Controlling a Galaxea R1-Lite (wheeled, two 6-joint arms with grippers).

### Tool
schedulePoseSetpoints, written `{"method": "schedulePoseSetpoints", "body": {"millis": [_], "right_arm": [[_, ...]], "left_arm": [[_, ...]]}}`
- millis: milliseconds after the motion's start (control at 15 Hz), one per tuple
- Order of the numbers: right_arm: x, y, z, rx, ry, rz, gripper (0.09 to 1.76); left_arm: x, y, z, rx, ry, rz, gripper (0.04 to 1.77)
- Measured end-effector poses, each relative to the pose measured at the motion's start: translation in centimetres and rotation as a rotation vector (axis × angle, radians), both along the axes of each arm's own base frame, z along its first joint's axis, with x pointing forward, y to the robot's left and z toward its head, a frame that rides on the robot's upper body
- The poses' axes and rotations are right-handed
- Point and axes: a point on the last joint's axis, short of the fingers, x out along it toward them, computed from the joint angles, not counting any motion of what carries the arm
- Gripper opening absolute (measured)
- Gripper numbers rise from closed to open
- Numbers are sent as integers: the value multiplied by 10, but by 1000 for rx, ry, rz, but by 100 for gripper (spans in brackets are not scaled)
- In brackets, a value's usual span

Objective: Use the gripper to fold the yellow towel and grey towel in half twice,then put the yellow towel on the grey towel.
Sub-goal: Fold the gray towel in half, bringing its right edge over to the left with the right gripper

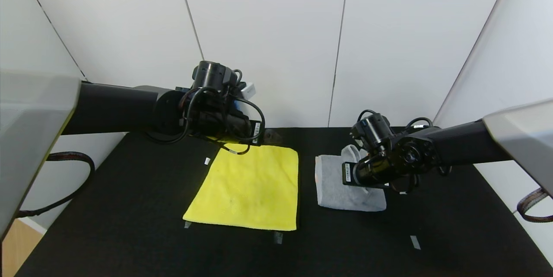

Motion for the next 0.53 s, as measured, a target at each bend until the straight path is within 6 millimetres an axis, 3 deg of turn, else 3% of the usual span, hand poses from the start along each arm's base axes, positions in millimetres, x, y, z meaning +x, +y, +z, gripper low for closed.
{"method": "schedulePoseSetpoints", "body": {"millis": [333,533], "right_arm": [[-5,15,-8,-34,3,14,12],[-6,19,-9,-36,4,24,56]], "left_arm": [[0,2,-2,2,8,3,172],[1,3,-2,2,8,8,172]]}}
